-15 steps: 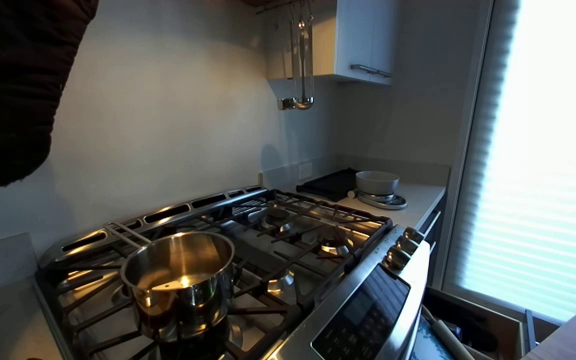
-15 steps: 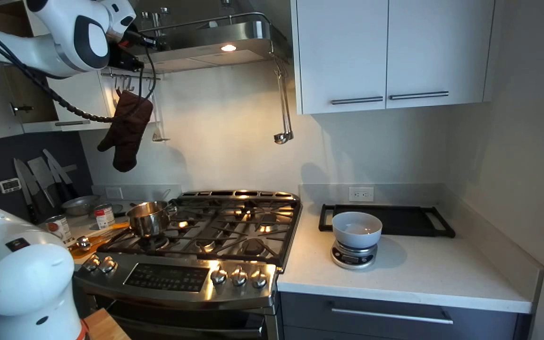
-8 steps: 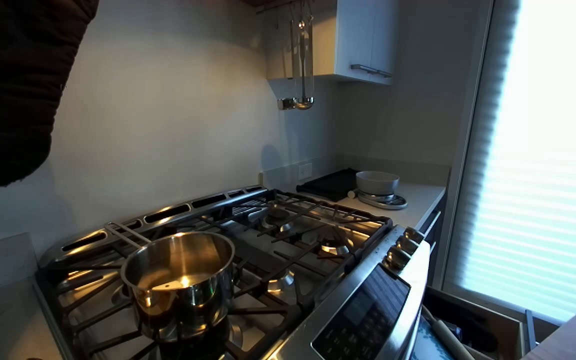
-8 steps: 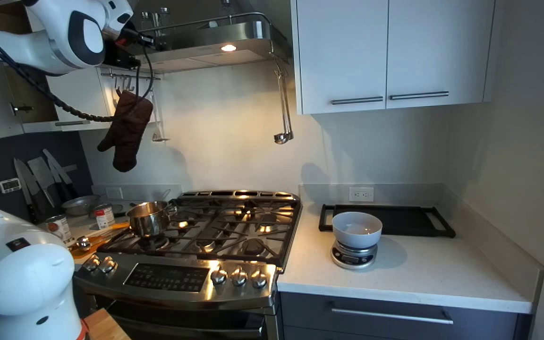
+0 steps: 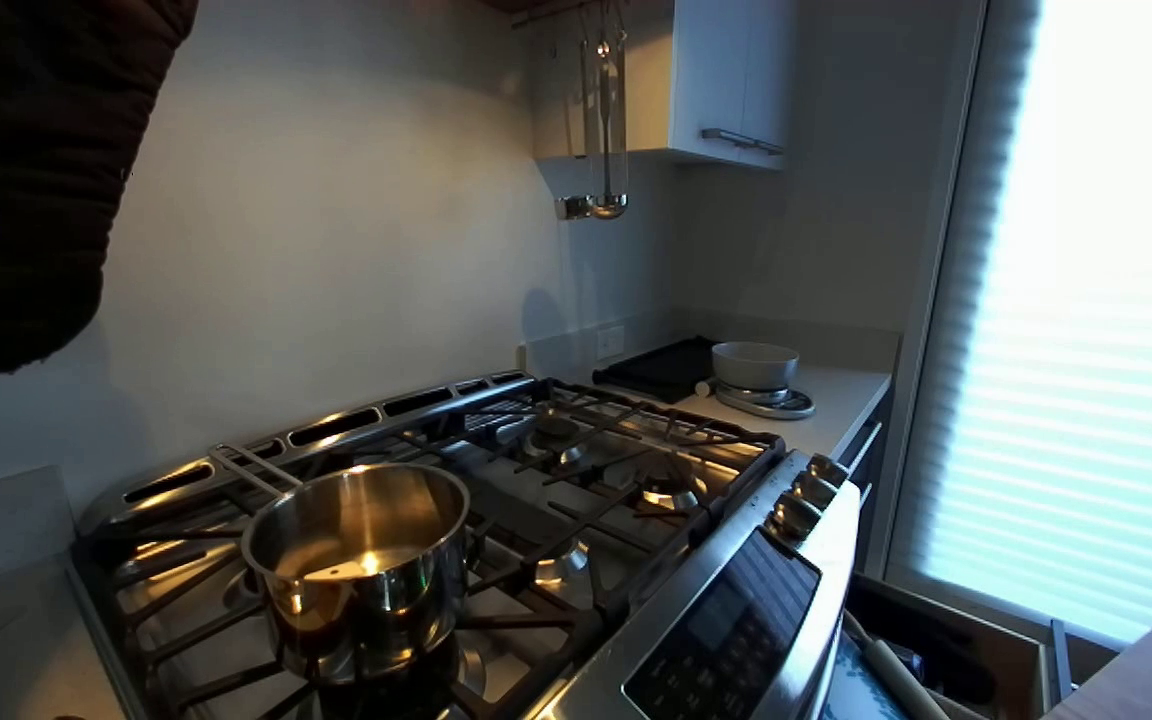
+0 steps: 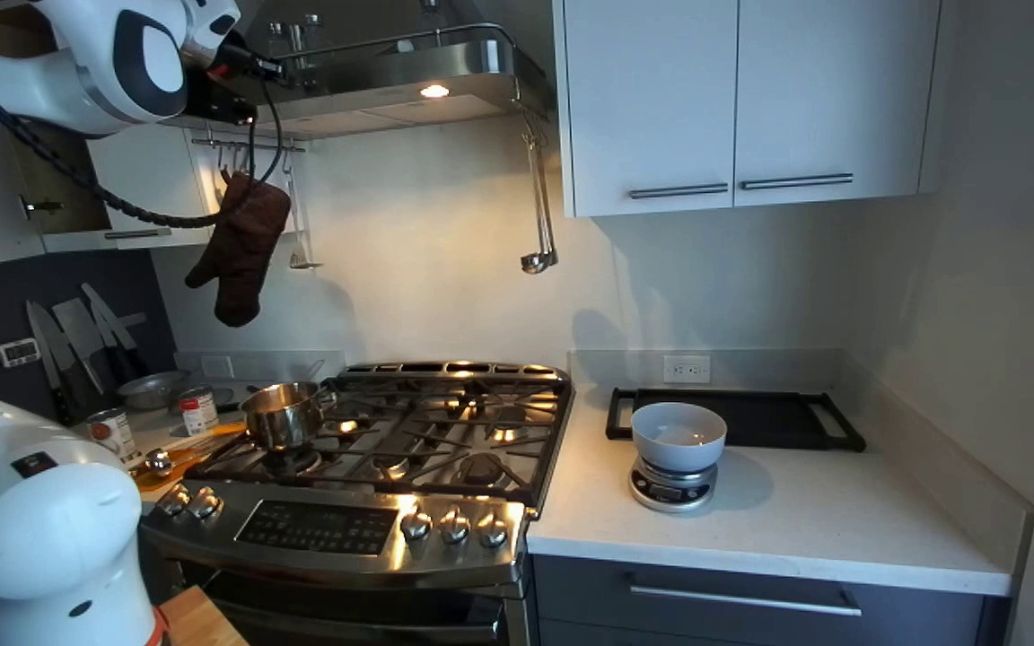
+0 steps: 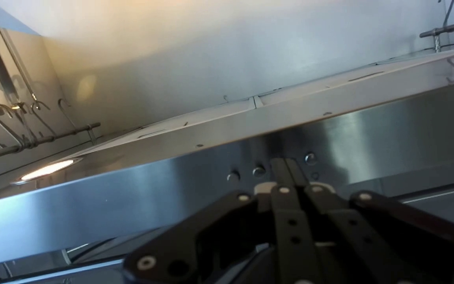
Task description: Press the left button on the under the counter lights rack switch
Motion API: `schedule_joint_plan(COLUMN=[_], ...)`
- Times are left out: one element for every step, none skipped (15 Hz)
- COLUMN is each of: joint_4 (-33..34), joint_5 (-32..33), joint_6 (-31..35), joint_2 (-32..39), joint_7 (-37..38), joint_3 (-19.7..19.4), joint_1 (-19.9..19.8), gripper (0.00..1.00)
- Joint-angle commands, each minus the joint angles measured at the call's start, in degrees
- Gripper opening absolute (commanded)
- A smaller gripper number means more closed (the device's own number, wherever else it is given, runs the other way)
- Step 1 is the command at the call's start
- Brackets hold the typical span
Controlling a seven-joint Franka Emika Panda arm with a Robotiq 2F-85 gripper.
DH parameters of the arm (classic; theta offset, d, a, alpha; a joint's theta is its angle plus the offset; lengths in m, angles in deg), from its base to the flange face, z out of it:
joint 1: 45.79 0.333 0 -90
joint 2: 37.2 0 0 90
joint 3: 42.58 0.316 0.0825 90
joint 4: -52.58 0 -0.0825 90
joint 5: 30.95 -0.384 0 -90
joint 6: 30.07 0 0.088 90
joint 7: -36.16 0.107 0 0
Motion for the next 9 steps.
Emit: schedule_joint_plan(joint_4=[0.2, 0.4, 0.4, 0.5, 0.6, 0.8, 1.0, 1.2, 1.6], joint_5=[-0.8, -0.7, -0.6, -0.6, -0.6, -0.5, -0.5, -0.4, -0.3], joint_6=[0.3, 0.5, 0.7, 1.0, 1.2, 1.1, 1.3, 1.5, 1.4], joint_2=[0.8, 1.1, 1.4, 1.7, 2.1, 2.3, 2.6, 2.9, 3.1], joint_7=[0.5, 0.4, 0.4, 0.4, 0.4, 0.3, 0.3, 0.3, 0.2], joint_3=[0.2, 0.2, 0.3, 0.3, 0.3, 0.3, 0.3, 0.4, 0.4], joint_1=[0.3, 0.2, 0.1, 0.1, 0.0, 0.0, 0.0, -0.1, -0.1], gripper=[0.00, 0.00, 0.00, 0.00, 0.00, 0.00, 0.00, 0.00, 0.00])
